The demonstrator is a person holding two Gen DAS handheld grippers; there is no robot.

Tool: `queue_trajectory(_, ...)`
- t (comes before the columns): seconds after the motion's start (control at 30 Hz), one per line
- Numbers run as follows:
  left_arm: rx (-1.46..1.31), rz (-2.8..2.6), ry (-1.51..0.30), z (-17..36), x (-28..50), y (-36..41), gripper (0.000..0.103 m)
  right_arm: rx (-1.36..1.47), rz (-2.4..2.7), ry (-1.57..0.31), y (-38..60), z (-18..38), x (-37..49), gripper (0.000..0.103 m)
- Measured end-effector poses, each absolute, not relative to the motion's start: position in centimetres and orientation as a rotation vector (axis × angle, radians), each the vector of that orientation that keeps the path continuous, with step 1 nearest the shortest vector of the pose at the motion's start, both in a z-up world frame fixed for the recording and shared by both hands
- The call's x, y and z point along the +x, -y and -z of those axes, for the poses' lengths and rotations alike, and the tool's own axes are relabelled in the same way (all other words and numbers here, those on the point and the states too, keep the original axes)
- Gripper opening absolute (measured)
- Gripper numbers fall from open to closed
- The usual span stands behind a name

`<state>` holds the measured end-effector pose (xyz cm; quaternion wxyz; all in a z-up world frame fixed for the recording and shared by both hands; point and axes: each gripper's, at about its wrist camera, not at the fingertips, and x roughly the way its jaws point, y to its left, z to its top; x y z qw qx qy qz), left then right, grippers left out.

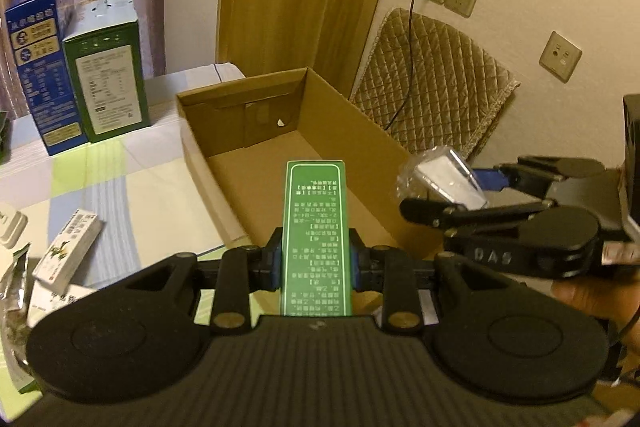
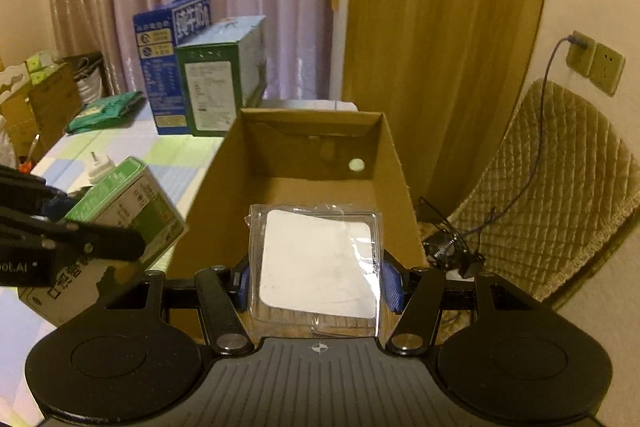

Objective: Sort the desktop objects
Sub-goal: 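Carry the green box and clear tray with both grippers over the cardboard box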

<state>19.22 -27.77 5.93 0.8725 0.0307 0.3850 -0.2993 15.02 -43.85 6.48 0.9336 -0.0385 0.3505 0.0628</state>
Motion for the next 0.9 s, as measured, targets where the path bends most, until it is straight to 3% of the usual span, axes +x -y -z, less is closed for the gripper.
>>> queue_trajectory(0.9,-0.047,0.582,-0.843,-3.0,22.8,29.9,0.025,-0.058,-0.106,-0.779,45.8,-3.9,18.3,0.056)
